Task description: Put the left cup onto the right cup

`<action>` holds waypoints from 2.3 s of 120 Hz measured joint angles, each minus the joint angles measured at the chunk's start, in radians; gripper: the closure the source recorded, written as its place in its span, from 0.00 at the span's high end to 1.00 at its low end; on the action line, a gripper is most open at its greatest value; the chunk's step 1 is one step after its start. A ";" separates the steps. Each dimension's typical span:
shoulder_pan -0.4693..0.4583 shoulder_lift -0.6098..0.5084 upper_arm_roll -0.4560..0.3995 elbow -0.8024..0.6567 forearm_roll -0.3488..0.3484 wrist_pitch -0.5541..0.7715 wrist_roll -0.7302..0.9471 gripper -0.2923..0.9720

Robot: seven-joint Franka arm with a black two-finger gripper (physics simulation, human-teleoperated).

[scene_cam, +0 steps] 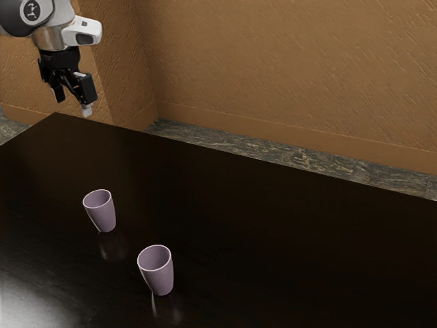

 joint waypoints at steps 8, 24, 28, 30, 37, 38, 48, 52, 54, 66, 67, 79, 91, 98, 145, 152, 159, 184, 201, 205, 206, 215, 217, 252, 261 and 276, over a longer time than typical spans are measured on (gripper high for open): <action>0.001 0.000 -0.001 0.000 0.000 0.000 -0.002 0.77; 0.001 0.000 -0.001 -0.004 0.000 0.000 -0.005 0.77; 0.001 0.000 -0.001 -0.006 0.000 0.000 -0.006 0.77; 0.001 0.000 -0.002 -0.008 0.000 0.000 -0.007 0.77; 0.001 -0.001 -0.002 -0.017 -0.001 -0.001 -0.009 0.77; 0.001 -0.001 -0.002 -0.017 -0.001 -0.001 -0.009 0.77; 0.003 0.005 -0.002 -0.022 -0.003 0.001 -0.011 0.77; 0.004 0.009 -0.002 -0.027 -0.005 0.001 -0.012 0.77; 0.005 0.011 -0.002 -0.030 -0.006 0.002 -0.013 0.77; 0.010 0.025 -0.002 -0.041 -0.011 0.005 -0.015 0.77; 0.011 0.026 -0.002 -0.042 -0.011 0.005 -0.016 0.77; 0.015 0.042 -0.002 -0.073 -0.014 0.013 -0.018 0.77; 0.021 0.052 -0.002 -0.111 -0.016 0.038 -0.020 0.77; 0.023 0.058 -0.002 -0.135 -0.019 0.057 -0.022 0.77; 0.068 0.069 -0.002 -0.298 -0.095 0.180 -0.062 0.77; 0.074 0.077 -0.002 -0.308 -0.106 0.197 -0.068 0.77; 0.084 0.093 -0.002 -0.312 -0.127 0.214 -0.073 0.77; 0.135 0.147 -0.002 -0.315 -0.184 0.256 -0.089 0.77; 0.163 0.176 -0.002 -0.315 -0.194 0.273 -0.096 0.77; 0.168 0.183 -0.002 -0.315 -0.195 0.279 -0.098 0.77; 0.169 0.184 -0.002 -0.315 -0.195 0.281 -0.098 0.77; 0.174 0.200 -0.002 -0.315 -0.197 0.297 -0.100 0.77; 0.174 0.203 -0.002 -0.315 -0.197 0.301 -0.100 0.77; 0.179 0.261 -0.003 -0.313 -0.220 0.399 -0.105 0.77; 0.179 0.269 -0.003 -0.312 -0.229 0.422 -0.106 0.77; 0.179 0.285 -0.003 -0.310 -0.235 0.457 -0.107 0.77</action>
